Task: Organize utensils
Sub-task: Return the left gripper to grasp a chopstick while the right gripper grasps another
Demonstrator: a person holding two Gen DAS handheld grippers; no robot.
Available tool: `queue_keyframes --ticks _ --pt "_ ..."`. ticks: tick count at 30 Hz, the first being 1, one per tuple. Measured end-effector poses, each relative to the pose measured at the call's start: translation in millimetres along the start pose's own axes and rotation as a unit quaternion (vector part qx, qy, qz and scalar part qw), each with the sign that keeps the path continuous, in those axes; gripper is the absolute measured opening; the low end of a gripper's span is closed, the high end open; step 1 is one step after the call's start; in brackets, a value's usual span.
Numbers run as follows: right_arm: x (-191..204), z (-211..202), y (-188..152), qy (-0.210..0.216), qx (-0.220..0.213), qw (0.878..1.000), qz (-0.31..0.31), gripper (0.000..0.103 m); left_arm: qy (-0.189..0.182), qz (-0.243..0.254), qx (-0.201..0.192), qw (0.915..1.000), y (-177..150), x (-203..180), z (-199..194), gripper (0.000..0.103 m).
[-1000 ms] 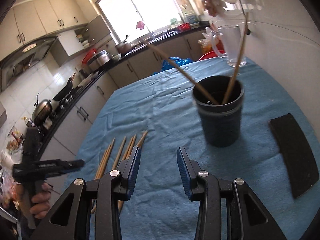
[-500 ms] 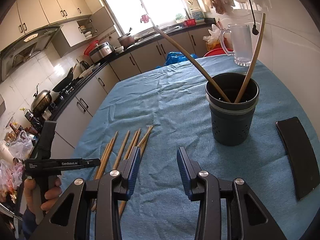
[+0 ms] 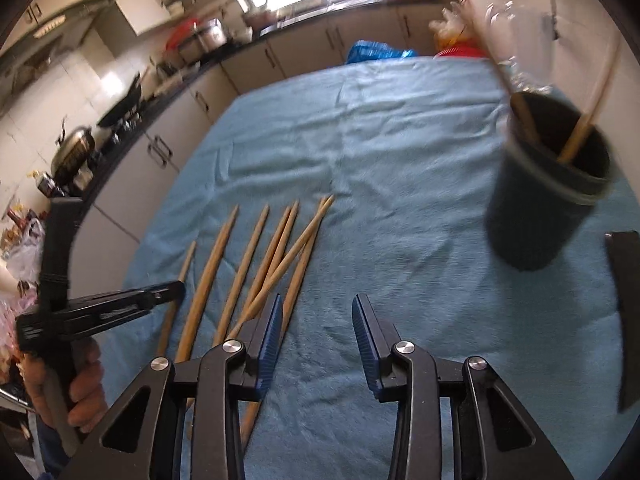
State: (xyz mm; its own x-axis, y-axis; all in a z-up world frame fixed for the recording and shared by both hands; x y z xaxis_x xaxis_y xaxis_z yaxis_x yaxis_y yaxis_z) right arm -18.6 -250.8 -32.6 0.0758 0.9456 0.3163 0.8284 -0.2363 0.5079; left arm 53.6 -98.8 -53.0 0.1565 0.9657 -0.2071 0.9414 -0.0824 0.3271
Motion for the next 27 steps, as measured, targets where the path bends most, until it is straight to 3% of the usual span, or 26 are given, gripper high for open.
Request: queue_keyframes --ticks 10,12,14,19,24,27 --pt "24.6 60.7 5.2 -0.069 0.072 0.993 -0.065 0.026 -0.019 0.000 -0.004 0.9998 -2.9 2.8 -1.6 0.008" --pt "26.3 62.7 5.0 -0.085 0.066 0.991 -0.080 0.024 -0.019 -0.001 -0.003 0.9998 -2.5 3.0 -1.6 0.008" --pt "26.5 62.9 4.4 -0.094 0.064 0.989 -0.092 0.013 -0.019 -0.002 -0.002 0.9998 -2.4 3.5 -1.9 0.008" --pt "12.8 54.8 -3.3 -0.090 0.086 0.987 -0.102 0.010 -0.028 -0.004 0.000 0.9996 -2.3 4.7 -2.0 0.008" --pt "-0.7 38.8 -14.7 -0.081 0.119 0.983 -0.110 0.010 -0.031 -0.005 0.003 0.9995 -1.9 4.7 -1.6 0.008" --pt "-1.3 39.0 -10.5 -0.099 0.115 0.980 -0.128 0.023 -0.026 -0.003 0.003 0.9997 -1.8 4.8 -0.9 0.008"
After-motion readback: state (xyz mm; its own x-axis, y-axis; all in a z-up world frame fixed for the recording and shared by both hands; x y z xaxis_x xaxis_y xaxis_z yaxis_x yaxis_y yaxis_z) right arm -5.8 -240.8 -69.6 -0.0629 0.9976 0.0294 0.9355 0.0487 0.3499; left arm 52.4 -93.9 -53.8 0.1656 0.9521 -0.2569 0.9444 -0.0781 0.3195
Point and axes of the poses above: each gripper's, at about its wrist camera, not at the fingertips, and z roughly the way its jaws point, x to its left, y to its top, the point moved 7 cm from there along z, roughly the way its jaws point, and after that the axes turned 1 degree about -y, right-handed, at the moved point
